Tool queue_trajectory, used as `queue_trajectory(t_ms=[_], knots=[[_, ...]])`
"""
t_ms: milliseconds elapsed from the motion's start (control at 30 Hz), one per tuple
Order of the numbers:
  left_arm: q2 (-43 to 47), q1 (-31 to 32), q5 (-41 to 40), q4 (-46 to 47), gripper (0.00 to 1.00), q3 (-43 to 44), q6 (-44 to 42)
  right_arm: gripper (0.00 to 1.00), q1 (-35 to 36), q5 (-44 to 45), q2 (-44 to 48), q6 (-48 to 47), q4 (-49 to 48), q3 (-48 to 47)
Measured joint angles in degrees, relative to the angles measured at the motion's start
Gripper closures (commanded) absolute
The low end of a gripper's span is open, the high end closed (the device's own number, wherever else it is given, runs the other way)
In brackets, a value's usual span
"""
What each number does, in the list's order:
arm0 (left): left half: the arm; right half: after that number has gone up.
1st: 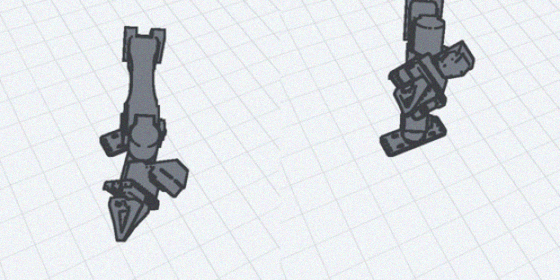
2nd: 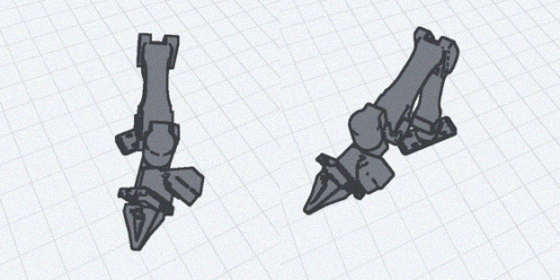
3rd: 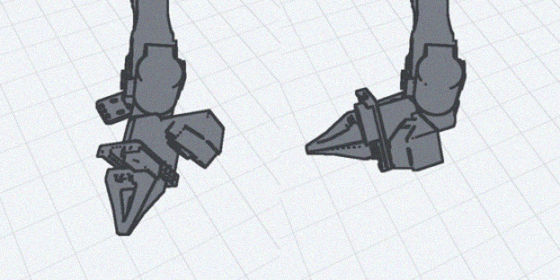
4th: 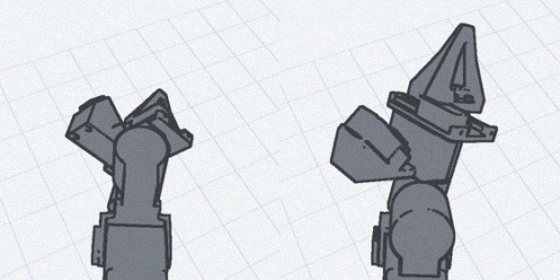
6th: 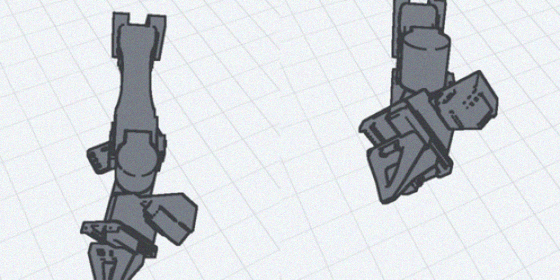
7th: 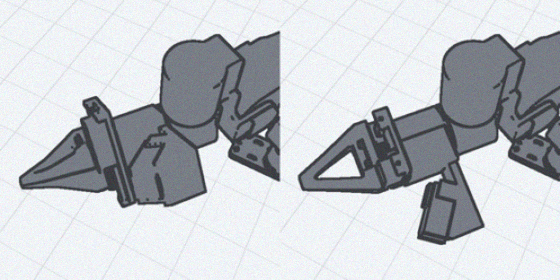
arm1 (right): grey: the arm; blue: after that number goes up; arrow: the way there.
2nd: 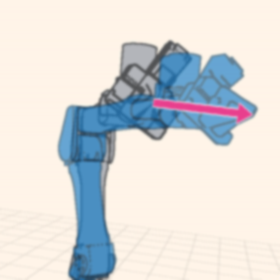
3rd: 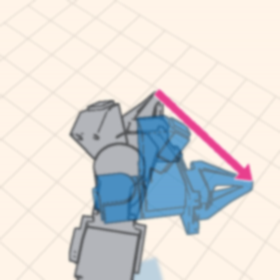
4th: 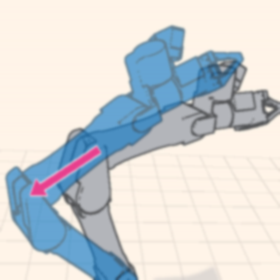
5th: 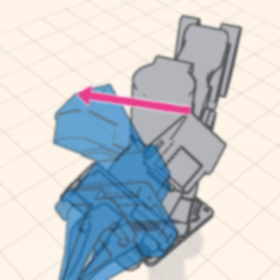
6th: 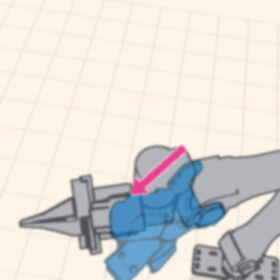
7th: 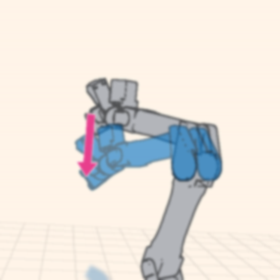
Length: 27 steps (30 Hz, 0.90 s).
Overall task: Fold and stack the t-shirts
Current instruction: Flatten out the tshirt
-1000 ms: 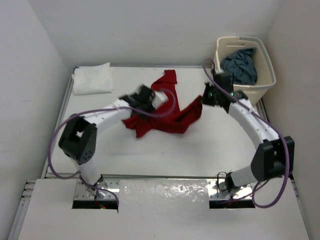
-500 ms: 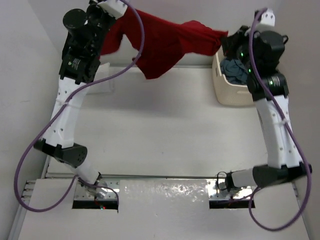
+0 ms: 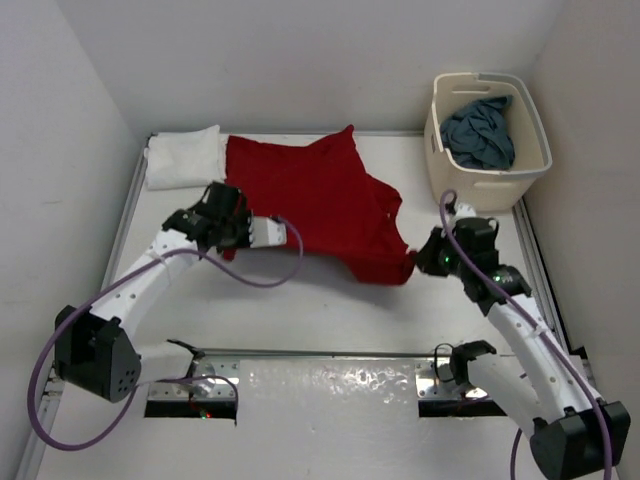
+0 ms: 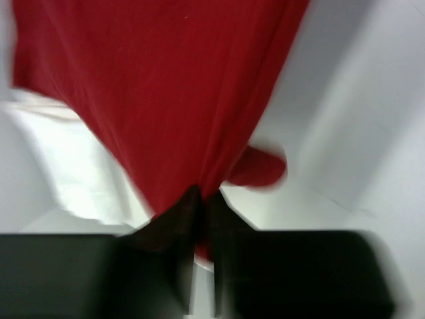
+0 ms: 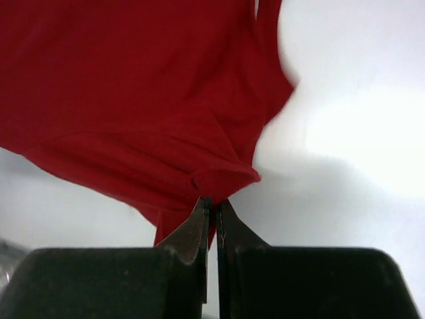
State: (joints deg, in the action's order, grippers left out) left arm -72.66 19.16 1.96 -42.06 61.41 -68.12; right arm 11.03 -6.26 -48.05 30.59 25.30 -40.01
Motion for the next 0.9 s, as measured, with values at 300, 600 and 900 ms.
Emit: queue_trajectory(t_ms=[300, 600, 900], knots=[[3.54, 3.50, 0.63, -8.48, 0.00, -9.75, 3.08, 1.00, 2.62, -2.75, 2.10, 9.49, 0.50, 22.84], [-3.43, -20.72, 2.14, -10.91, 0.39, -7.98, 12.17, 1.00, 2.62, -1.64, 0.26, 11.45, -1.55, 22.23], [-20.74, -25.62, 5.77, -6.43, 0.00, -1.27, 32.06, 1.00, 2.62, 0.59, -0.13, 10.56, -2.64, 21.35]])
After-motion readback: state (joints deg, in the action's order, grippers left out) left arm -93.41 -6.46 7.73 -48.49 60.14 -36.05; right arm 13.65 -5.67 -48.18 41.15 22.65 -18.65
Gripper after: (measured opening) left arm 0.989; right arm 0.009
